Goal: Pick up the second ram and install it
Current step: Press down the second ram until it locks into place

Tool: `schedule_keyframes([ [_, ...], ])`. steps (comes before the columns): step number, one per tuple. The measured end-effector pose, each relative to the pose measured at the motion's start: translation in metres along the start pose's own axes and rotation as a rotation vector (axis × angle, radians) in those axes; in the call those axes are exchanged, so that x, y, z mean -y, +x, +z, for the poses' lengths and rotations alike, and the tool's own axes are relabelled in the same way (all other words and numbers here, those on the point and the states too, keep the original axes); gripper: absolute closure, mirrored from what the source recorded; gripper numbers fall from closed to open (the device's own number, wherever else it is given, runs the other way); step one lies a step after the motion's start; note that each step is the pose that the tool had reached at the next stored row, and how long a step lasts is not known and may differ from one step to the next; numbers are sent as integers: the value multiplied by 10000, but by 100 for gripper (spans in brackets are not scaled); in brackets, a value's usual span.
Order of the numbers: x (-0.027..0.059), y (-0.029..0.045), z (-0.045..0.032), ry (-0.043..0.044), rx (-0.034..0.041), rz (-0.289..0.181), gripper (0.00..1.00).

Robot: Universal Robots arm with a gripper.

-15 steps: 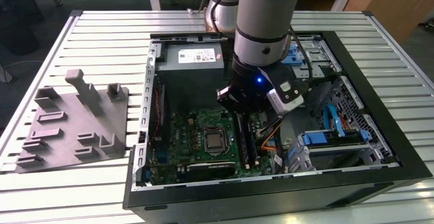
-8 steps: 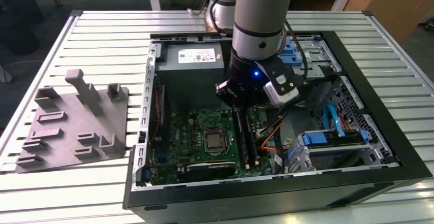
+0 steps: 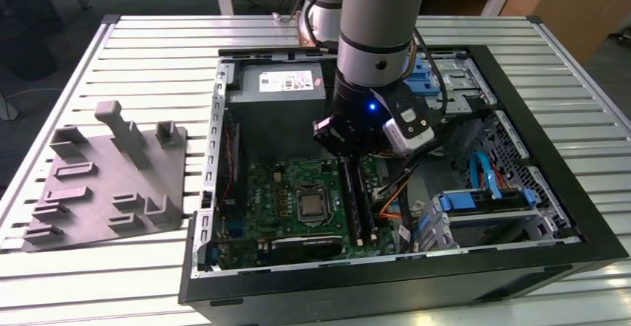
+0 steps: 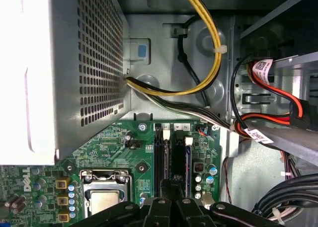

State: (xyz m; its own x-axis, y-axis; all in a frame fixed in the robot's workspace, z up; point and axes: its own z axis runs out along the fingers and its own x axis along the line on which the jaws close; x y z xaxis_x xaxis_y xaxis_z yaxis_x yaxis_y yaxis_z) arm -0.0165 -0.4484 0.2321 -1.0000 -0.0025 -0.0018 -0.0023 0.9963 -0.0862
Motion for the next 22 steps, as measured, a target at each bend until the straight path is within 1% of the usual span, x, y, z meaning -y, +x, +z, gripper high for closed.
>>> schedule_keyframes([
  [5,-1,0,9,-1,0,0,90],
  [8,-17,5,34,2,-1,2,90],
  [14,-142,29,103,-5,1,1,90],
  [19,-150,29,168,6,-5,-1,90],
  [22,-152,29,177,-6,-1,-1,90],
])
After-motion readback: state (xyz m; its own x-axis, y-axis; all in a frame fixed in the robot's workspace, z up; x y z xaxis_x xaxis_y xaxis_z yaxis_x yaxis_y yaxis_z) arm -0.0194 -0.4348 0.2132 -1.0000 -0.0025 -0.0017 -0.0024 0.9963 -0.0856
